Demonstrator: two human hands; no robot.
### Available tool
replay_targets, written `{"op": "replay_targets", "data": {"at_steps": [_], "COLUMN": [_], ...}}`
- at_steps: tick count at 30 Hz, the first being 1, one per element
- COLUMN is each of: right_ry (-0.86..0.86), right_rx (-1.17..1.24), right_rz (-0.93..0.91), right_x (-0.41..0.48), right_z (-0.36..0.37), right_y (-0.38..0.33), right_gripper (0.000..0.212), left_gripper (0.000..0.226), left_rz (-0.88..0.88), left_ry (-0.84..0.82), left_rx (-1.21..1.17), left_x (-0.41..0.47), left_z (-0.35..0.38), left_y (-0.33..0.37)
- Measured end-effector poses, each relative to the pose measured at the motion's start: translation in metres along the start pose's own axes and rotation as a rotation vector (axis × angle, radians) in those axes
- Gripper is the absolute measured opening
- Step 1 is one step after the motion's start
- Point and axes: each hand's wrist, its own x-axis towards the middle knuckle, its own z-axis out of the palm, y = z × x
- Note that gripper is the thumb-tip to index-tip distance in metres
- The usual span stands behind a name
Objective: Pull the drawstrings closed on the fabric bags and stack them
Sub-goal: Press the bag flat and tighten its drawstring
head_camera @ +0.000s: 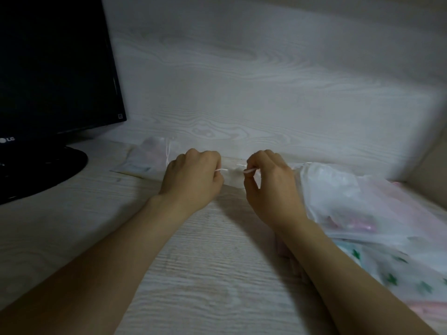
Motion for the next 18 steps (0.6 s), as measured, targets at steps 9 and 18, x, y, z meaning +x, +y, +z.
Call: {"op": "replay_targets", "data": {"at_steps": [9,18], "right_ry": [-0.418,-0.542], "right_rx": [0.106,0.096], "right_rz": [-0.016,0.059], "right_x": [-0.007,-0.006], "right_z": [0.002,-0.005], "right_y": [0.0,-0.004], "right_gripper": [0.025,0.031], "left_gripper": [0.019,0.043], "left_rz": [0.007,-0.02], "left_ry": [0.117,0.025], "left_rx": [-0.129,-0.568], "left_x": [0.002,0.002], "left_z": [0.001,0.012], "left_y": [-0.004,0.004]}}
